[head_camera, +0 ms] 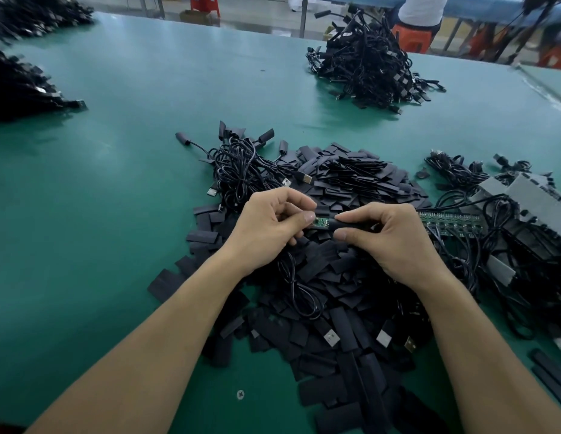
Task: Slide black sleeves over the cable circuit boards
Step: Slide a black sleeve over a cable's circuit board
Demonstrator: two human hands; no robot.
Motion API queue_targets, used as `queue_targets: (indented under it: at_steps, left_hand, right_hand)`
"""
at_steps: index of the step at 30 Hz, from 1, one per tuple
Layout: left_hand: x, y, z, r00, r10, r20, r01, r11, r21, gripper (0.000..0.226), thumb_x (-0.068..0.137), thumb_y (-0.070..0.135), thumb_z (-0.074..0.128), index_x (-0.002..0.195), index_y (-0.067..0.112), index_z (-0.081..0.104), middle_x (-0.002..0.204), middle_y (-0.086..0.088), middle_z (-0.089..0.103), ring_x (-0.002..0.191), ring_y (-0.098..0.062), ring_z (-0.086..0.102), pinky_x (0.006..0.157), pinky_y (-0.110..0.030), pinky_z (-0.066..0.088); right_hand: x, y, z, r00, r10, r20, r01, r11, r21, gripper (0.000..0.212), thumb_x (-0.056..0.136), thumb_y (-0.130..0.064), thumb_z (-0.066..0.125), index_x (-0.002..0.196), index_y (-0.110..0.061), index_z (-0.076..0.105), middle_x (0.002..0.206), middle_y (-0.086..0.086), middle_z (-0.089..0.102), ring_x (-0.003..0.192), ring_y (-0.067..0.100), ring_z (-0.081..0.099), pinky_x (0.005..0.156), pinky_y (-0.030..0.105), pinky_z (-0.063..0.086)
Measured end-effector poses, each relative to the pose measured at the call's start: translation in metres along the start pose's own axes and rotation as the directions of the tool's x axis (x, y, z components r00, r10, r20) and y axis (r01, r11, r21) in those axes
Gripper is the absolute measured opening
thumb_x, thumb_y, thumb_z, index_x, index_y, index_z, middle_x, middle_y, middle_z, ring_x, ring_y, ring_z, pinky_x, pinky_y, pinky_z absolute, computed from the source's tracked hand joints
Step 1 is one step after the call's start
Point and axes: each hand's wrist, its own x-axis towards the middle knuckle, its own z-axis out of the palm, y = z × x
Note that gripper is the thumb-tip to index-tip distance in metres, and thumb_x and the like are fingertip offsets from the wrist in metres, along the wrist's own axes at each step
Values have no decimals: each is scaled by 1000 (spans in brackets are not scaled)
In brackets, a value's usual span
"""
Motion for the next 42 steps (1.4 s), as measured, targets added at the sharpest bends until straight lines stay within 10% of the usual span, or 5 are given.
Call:
queue_targets:
  at_steps: [42]
  left_hand:
    - [-1, 3, -3, 998, -52, 27, 56, 986, -154, 17, 87, 3, 74, 95, 15, 65, 68, -1, 71, 60, -12, 66, 55, -19, 51]
  right_hand:
    - [-2, 0, 1, 984, -174, -31, 171, 982, -80, 26, 73, -13, 85, 96, -21, 77, 87, -8, 70, 83, 6, 67, 73, 15, 48]
